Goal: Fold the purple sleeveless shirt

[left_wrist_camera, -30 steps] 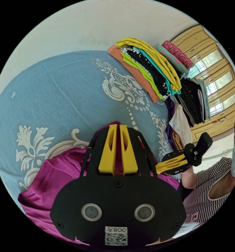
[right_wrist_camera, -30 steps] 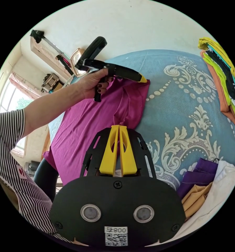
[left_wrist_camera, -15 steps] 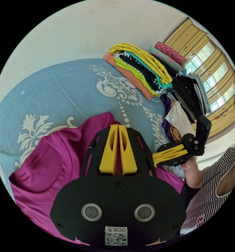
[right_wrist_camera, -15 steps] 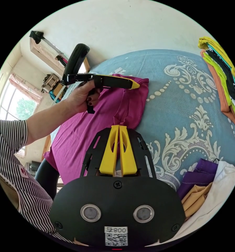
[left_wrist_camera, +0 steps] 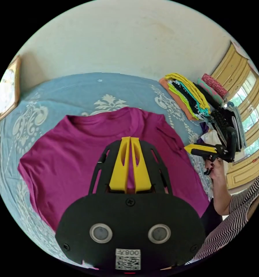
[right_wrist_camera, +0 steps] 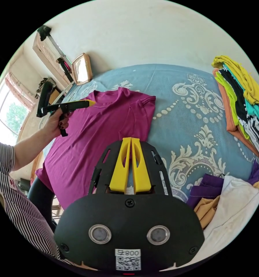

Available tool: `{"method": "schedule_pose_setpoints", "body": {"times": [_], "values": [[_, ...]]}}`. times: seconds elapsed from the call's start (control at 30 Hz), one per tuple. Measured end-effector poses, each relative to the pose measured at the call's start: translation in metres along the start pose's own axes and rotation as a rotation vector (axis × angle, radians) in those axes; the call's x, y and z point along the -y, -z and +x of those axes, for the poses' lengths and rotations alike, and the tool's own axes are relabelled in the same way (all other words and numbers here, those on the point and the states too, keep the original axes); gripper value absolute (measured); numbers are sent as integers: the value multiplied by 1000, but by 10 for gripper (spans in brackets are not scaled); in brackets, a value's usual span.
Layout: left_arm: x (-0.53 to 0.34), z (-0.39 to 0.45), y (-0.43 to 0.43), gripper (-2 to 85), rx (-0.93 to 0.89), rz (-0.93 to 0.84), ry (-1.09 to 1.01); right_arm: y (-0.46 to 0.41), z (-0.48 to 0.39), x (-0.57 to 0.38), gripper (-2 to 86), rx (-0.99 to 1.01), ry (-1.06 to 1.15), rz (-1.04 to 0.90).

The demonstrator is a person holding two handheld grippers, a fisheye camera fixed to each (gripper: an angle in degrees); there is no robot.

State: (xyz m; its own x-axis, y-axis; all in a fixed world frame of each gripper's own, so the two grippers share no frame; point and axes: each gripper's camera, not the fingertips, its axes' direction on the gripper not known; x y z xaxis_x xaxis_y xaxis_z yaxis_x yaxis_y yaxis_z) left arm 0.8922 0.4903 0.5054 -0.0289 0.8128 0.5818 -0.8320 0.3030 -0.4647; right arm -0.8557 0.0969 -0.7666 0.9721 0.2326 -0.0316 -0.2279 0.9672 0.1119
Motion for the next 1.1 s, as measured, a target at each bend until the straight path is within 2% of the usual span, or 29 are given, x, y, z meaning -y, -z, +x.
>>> {"method": "schedule_pose_setpoints", "body": {"times": [0.2,0.37,0.47,0.53,0.63,0.73,0.9,1.1], "values": [[-22,-94,37,2,115,8,180,-29,-47,96,0,1,90,62],[-28,-123,51,1,198,-20,134,-109,-68,181,0,-102,97,-53],[-29,-140,69,1,329,-3,151,-134,-70,211,0,-127,54,-83],[-31,-158,74,1,291,-23,170,-145,-70,228,0,-153,30,-85],[-44,-181,91,2,206,6,201,-158,-65,248,0,-58,-34,-95],[-67,-187,117,4,170,59,207,-164,-76,254,0,-48,-57,-89],[-150,-208,193,16,48,258,335,-162,-106,252,1,-61,-50,-33],[-263,-251,246,55,-16,336,562,-159,-147,242,2,18,-46,13]]}}
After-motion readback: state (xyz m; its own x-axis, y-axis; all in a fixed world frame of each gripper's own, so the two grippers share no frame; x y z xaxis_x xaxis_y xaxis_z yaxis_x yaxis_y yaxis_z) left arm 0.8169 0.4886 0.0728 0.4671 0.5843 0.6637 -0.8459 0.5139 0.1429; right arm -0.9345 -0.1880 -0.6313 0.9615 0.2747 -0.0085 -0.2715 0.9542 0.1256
